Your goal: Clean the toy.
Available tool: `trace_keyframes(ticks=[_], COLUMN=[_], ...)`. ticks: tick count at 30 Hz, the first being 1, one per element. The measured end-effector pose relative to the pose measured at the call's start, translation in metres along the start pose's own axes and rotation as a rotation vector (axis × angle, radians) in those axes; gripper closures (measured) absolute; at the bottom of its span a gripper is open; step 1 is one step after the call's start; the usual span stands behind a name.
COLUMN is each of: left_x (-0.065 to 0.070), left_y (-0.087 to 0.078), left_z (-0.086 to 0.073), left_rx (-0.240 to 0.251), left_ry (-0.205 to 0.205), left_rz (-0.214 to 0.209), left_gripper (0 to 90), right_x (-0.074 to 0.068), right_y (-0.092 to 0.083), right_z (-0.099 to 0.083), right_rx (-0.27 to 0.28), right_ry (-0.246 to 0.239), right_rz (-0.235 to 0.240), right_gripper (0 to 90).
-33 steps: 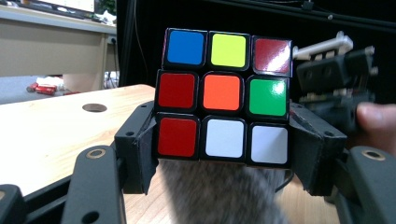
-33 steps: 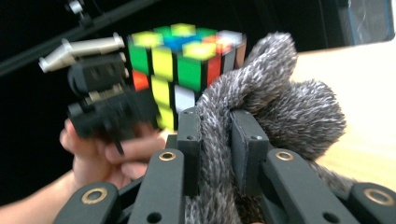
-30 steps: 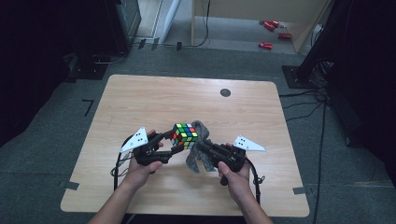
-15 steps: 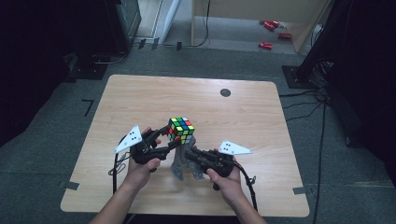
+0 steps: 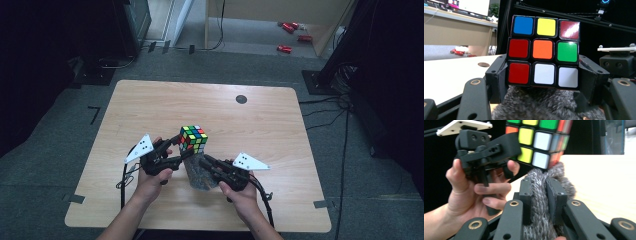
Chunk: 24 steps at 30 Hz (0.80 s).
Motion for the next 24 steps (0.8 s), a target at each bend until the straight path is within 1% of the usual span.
trace_keyframes(ticks=[2,4,7,9,11,13,16,18,22,24], left_x=[0.003,0.004,-0.001,-0.005,-0.009,-0.013,-0.017,-0.02,-0.024,-0.026], left_y=[0.002,0.003,0.0,-0.003,-0.006,-0.007,-0.007,-0.006,-0.001,0.002], left_z=[-0.003,-0.003,0.0,0.003,0.005,0.005,0.003,-0.001,-0.013,-0.02], left_rx=[-0.019,-0.025,-0.011,-0.005,-0.002,-0.013,-0.041,-0.082,-0.19,-0.239], left_ry=[0.019,0.028,0.021,0.024,0.035,0.049,0.053,0.066,0.109,0.121], left_rz=[-0.004,0.003,0.028,0.046,0.074,0.098,0.128,0.157,0.224,0.248], left_gripper=[34.9,34.9,34.9,35.0,35.0,34.9,35.0,35.0,35.0,34.9], right_x=[-0.006,-0.009,-0.004,0.003,0.01,0.018,0.032,0.042,0.059,0.067], right_y=[0.003,0.004,0.0,-0.004,-0.009,-0.015,-0.023,-0.029,-0.037,-0.041], right_z=[-0.003,-0.004,0.001,0.006,0.011,0.017,0.025,0.027,0.027,0.025], right_rx=[-0.012,-0.013,0.006,0.018,0.022,0.026,0.028,0.027,0.0,-0.014], right_ry=[-0.003,-0.015,0.006,0.003,-0.012,-0.033,-0.072,-0.081,-0.129,-0.137], right_rz=[0.022,0.034,0.017,-0.007,-0.046,-0.1,-0.182,-0.231,-0.33,-0.366], right_gripper=[76.2,76.1,76.4,77.1,78.0,78.7,79.9,80.7,81.9,82.5])
Point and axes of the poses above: each handheld gripper's, and its own axes: y roughly forward along the jaws, z roughly out of its top, x roughly to its right, the point moved 2 cm from there along y, roughly forward along the jaws, and after that the axes turned 12 degrees about x, right-handed, at the moved point
